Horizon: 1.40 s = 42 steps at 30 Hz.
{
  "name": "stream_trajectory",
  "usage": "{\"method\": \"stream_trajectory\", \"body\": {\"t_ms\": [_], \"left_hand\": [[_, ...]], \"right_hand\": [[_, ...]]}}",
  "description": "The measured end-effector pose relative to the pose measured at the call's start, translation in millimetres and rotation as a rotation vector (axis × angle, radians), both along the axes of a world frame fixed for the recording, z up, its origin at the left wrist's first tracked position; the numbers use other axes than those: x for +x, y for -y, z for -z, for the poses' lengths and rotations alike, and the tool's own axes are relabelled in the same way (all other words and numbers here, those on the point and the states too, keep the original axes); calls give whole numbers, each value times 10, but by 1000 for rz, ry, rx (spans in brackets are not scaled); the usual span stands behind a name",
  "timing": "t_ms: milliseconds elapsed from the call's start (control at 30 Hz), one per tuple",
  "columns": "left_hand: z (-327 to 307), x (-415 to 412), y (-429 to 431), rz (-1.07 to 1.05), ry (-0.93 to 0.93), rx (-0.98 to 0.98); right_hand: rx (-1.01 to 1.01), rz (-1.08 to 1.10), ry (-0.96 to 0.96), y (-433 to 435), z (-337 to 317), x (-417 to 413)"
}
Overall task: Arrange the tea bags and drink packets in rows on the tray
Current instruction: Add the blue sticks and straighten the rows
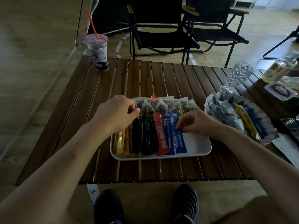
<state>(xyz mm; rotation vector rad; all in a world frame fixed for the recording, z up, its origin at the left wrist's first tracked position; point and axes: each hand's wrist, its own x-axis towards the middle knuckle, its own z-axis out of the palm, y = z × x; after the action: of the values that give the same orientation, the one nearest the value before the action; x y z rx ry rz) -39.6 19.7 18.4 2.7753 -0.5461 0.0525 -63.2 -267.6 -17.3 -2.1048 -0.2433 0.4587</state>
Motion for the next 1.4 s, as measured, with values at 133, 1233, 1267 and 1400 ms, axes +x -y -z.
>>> {"method": "stream_trajectory", "body": {"t_ms": [133, 1233, 1267, 1400], "left_hand": [[18, 13, 16, 4, -15, 8], [42, 39, 212, 33, -21, 41], [36, 35, 252, 36, -25, 40], [20, 10, 419, 57, -25, 25]], "right_hand": [[30, 43, -45, -26, 3, -3], [-132, -14, 30, -181, -26, -39], [-133, -4, 45, -148, -56, -35], [-160, 141, 125, 131, -216, -35]]}}
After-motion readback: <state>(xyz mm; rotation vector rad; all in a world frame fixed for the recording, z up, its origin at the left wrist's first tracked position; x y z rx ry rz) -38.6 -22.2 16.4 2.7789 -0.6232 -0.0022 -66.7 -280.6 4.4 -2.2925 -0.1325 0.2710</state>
